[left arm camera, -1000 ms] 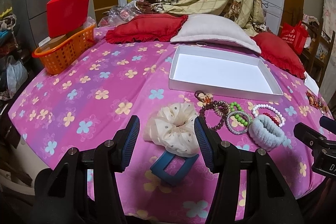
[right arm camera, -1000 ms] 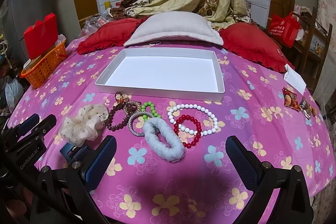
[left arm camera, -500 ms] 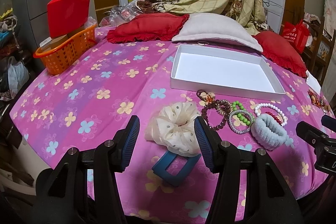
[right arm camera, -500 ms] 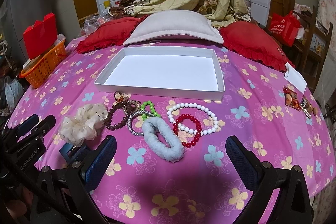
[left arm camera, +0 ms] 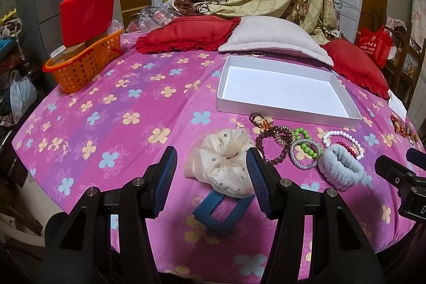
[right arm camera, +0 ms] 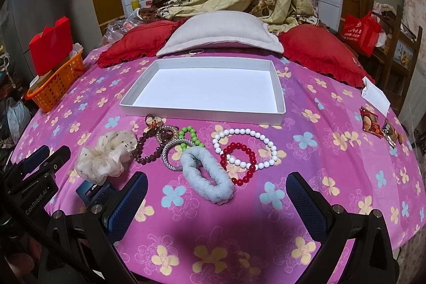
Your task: Organize jewelry
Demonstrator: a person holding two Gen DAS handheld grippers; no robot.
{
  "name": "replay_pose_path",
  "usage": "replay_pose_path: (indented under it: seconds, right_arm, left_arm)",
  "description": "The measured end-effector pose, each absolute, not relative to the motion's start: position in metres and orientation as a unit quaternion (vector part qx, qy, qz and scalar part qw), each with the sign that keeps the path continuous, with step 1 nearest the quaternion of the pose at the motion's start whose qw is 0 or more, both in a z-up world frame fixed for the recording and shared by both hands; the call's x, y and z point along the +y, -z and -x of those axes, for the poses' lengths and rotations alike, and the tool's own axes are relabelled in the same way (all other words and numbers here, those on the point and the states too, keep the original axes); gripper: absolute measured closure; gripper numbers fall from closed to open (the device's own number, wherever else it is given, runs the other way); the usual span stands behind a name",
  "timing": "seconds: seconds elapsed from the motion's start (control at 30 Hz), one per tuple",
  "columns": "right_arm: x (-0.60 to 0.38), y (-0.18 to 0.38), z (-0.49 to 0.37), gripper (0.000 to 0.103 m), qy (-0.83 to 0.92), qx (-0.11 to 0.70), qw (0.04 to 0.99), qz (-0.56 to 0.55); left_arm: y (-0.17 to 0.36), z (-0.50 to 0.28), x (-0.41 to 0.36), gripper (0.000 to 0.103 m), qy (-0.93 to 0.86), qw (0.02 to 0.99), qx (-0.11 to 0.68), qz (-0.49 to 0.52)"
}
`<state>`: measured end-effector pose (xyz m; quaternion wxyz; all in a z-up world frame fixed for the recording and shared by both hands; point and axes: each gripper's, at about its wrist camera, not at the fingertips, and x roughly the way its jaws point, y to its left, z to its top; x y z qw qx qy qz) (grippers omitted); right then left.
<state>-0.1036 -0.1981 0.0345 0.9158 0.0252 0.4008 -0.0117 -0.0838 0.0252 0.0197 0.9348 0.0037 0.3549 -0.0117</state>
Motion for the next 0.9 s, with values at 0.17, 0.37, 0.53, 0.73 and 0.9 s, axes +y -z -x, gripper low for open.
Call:
replay_pose_path:
  seconds: [0.17, 0.37, 0.53, 0.73, 0.9]
  right_arm:
    - [-0.198, -0.035, 0.104, 0.0, 0.013, 0.401, 0.916, -0.023]
    - [-0.198, -0.035, 0.104, 0.0, 0.014, 0.394, 0.919, -0.02]
    - [-0.196, -0.035, 0.105, 0.0, 0.015, 0.408, 0.913, -0.019]
    - [-0.196, -0.036, 0.105, 0.0, 0.017, 0.421, 0.907, -0.017]
    - [-0.196, -0.035, 0.106, 0.0, 0.015, 0.408, 0.913, -0.02]
  left_arm:
    - [-0.02, 0.085, 0.024, 0.049, 0.011, 0.936, 0.352, -0.006]
    - [-0.027, 0.09, 0.02, 0.049, 0.014, 0.938, 0.347, -0.006]
    - [-0.032, 0.093, 0.019, 0.049, 0.015, 0.94, 0.342, -0.006]
    - [-0.033, 0.094, 0.018, 0.049, 0.015, 0.94, 0.341, -0.006]
    - [-0.034, 0.094, 0.018, 0.049, 0.015, 0.94, 0.341, -0.006]
